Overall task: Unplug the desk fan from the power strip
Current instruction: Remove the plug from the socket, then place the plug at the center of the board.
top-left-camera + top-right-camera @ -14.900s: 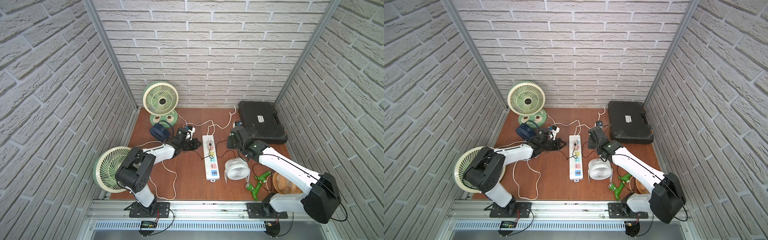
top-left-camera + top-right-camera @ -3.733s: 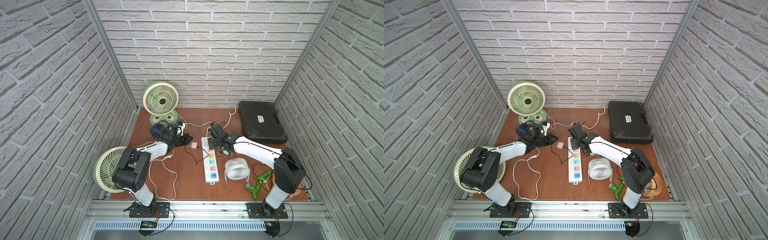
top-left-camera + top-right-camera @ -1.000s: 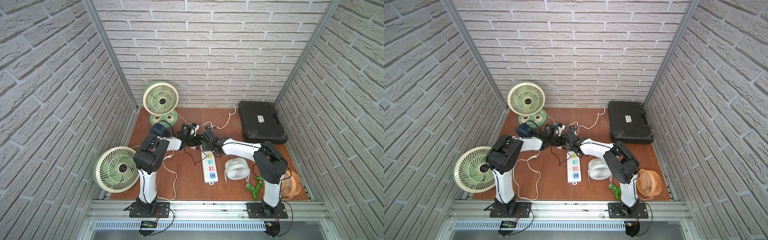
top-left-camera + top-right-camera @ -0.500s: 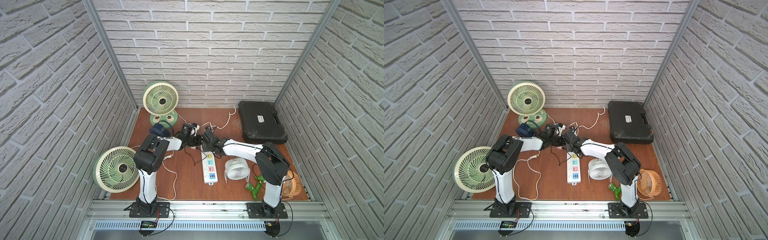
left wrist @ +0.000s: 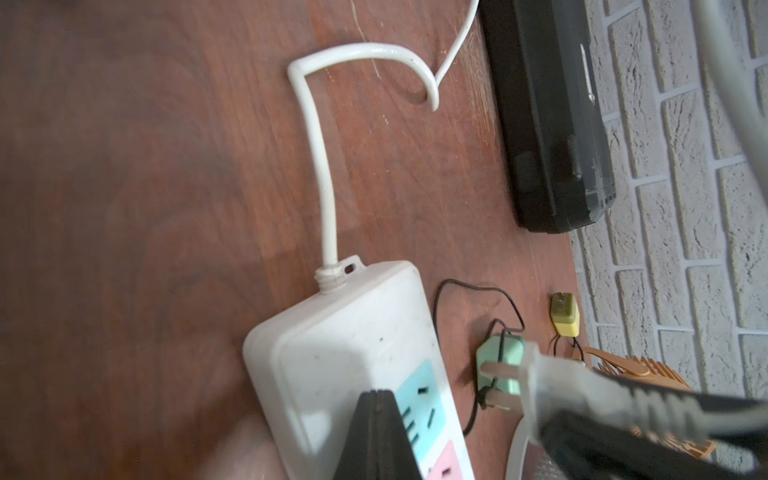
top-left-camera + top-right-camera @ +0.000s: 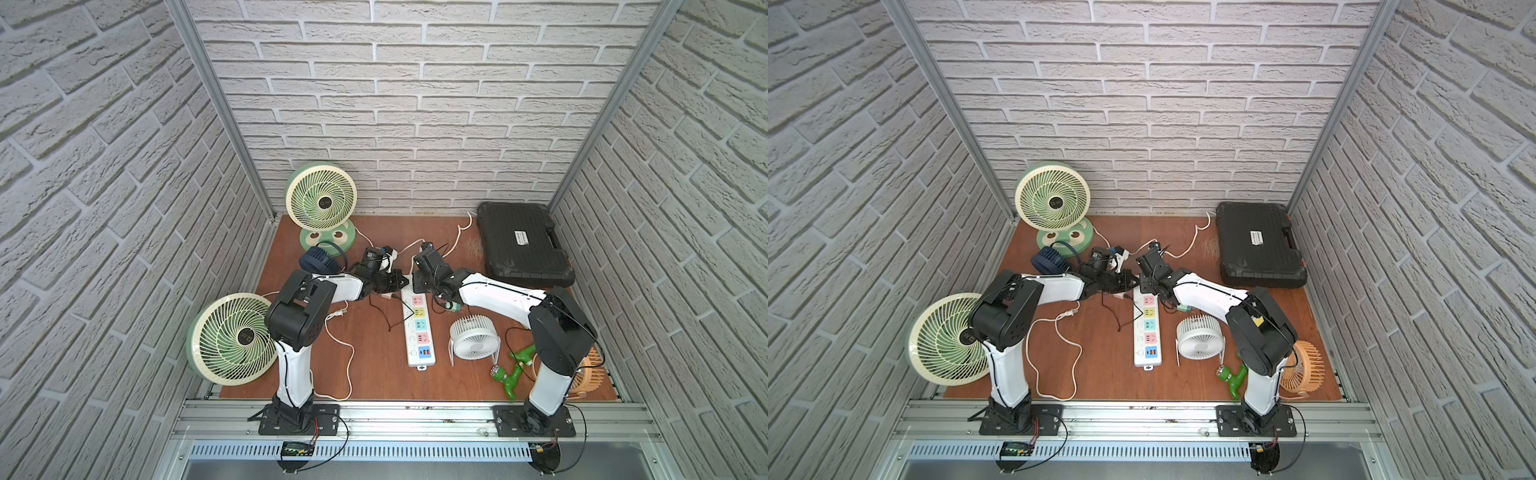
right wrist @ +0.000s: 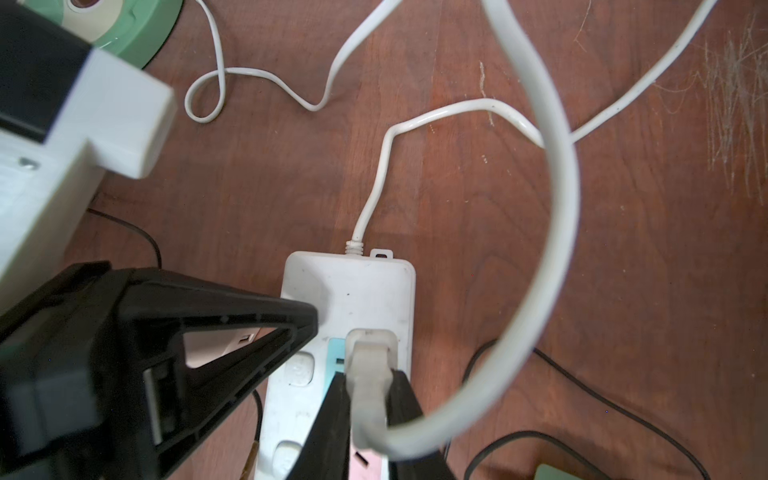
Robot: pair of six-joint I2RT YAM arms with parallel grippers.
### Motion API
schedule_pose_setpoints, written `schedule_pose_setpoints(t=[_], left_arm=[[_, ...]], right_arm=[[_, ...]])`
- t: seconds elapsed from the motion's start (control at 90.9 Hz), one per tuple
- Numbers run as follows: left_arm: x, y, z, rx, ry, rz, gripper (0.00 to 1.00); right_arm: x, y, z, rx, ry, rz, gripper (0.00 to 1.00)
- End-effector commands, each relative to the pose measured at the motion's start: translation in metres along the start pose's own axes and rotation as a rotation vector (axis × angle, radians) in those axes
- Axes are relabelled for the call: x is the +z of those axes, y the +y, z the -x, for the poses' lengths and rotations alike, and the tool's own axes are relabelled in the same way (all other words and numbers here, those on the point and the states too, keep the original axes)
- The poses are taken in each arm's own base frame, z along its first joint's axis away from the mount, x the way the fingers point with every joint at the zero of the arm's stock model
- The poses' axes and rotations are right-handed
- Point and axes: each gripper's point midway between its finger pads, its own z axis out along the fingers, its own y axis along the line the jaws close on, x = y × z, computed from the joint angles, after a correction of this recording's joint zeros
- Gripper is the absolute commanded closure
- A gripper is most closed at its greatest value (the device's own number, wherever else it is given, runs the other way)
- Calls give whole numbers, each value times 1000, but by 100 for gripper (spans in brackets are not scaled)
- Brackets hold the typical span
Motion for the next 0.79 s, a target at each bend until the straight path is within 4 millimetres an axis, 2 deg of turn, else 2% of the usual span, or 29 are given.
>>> schedule_pose_setpoints(t=[0.0,0.077,0.253,0.418,0.55,0.583,0.781], left_arm=[[-20,-9,7,44,-36,20,100],[-33,-17,13,65,-66,15,100],[-68,-31,25,105,-139,21,100],[-107,-31,28,121,-217,56,100],[-137,-21,25,121,-267,106,100],[-146,-20,24,120,-280,120,100],[-187,-7,16,115,-356,191,100]], right_arm=[[-20,-1,40,36,-80,58,87],[-20,1,47,38,-75,90,86],[-16,22,60,13,-50,165,86],[-7,47,74,12,-41,254,86],[2,67,86,18,-43,316,86],[14,70,81,18,-20,318,86],[46,100,82,8,29,378,86]])
